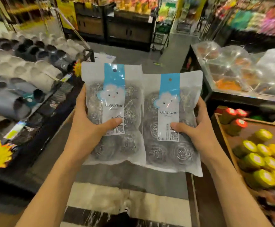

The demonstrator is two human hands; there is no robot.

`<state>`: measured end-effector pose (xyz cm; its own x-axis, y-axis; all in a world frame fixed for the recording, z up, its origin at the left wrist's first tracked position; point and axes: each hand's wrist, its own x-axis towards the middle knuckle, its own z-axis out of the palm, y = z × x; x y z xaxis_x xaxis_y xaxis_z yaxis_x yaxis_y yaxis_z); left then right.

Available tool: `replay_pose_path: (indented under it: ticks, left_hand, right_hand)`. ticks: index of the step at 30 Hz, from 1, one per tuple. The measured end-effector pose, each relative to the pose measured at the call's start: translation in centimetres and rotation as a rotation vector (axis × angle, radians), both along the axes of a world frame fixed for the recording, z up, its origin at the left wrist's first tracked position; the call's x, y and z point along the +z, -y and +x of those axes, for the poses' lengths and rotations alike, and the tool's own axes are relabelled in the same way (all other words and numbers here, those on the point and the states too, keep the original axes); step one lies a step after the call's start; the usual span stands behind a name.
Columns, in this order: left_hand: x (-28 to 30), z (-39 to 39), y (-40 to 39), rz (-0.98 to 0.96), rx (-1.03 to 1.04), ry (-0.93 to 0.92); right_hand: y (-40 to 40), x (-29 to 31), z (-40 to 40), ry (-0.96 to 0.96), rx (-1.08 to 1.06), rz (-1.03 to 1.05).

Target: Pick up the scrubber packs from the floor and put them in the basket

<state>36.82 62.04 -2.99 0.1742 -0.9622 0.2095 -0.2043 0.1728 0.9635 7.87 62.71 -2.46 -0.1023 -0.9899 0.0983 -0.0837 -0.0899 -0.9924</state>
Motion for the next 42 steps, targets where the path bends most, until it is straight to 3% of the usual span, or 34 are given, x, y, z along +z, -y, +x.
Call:
replay_pose_path:
  ticks: [12, 20, 30, 42]
  left_hand:
    - [-0.7, -6.6, 25.0, 0.049, -0.176, -0.018]
    - [-3.6, -11.8, 41.2, 0.115, -0.148, -0.005]
    - [-4.0, -13.1, 58.0, 0.16, 0.115, -0.008]
    - [-9.5, -1.8, 69.2, 0.243, 0.602, -0.179]
  right_hand:
    - [20.2, 1.1, -6.1, 0.002, -0.167, 0.032]
    - [38.0, -1.7, -10.6, -0.009, -0.101, 0.059]
    - [62.4, -2.7, -11.5, -0.044, 0.175, 0.095]
    - [86.8, -7.4, 4.6, -0.117, 0.679, 0.228]
